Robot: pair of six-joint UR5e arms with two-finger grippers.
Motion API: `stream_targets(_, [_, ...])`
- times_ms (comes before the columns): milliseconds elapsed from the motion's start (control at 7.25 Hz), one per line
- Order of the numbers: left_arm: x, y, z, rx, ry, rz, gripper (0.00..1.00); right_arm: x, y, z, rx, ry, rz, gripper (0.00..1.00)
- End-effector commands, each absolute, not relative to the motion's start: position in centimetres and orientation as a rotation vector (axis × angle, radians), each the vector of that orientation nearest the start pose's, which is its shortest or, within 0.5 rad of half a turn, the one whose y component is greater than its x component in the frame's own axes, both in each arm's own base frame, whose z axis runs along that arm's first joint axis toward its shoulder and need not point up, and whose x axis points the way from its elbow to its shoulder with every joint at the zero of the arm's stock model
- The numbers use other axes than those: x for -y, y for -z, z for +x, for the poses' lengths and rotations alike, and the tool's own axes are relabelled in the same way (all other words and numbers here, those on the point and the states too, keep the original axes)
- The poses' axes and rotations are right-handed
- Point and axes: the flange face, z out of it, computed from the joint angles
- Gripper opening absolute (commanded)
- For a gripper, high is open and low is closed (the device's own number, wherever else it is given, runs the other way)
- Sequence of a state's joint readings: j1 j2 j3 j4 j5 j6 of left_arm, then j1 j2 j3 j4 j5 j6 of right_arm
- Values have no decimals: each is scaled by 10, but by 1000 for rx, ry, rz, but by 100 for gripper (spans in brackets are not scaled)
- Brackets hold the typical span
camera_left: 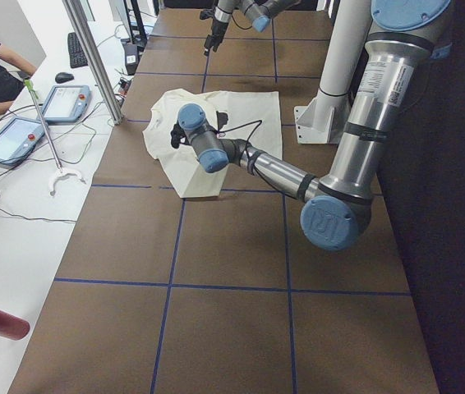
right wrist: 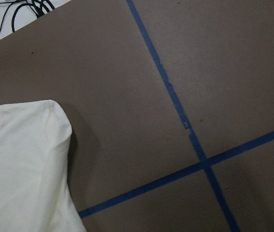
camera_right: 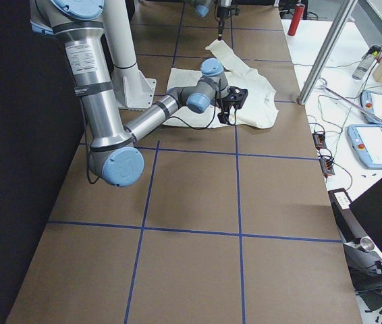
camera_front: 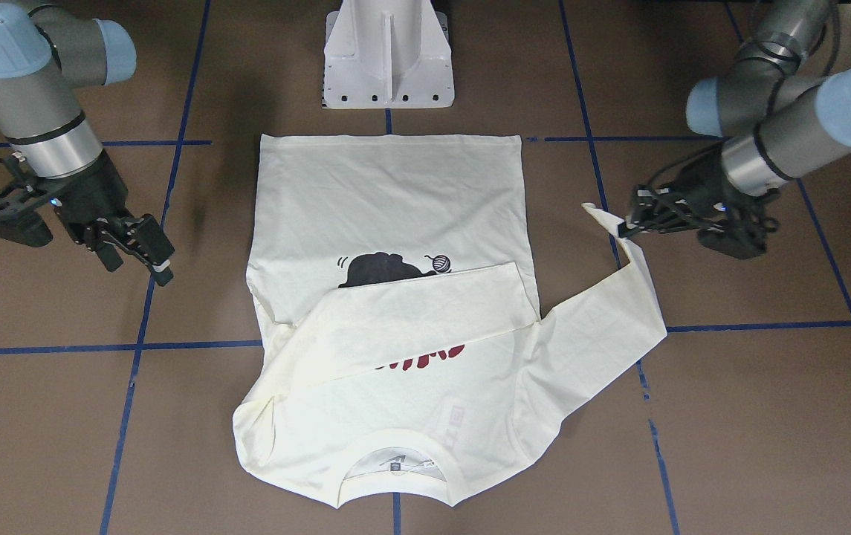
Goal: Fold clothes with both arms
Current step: 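Fold the other sleeve across the chest with the left gripper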
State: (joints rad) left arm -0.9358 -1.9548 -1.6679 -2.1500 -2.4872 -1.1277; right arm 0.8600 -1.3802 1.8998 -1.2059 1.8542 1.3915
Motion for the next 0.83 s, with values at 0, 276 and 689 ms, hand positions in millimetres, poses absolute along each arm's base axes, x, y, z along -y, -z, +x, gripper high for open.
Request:
stream_targets(0, [520, -173, 413, -1358, 59, -46, 0, 491, -413, -238, 821, -378, 247, 100])
stream_targets(276, [536, -74, 532, -1347, 146, -21, 0, 481, -458, -169, 828, -294, 235, 100])
stream_targets(689, [482, -32, 678, -1342, 210, 119, 0, 478, -470, -131, 872, -305, 211, 100])
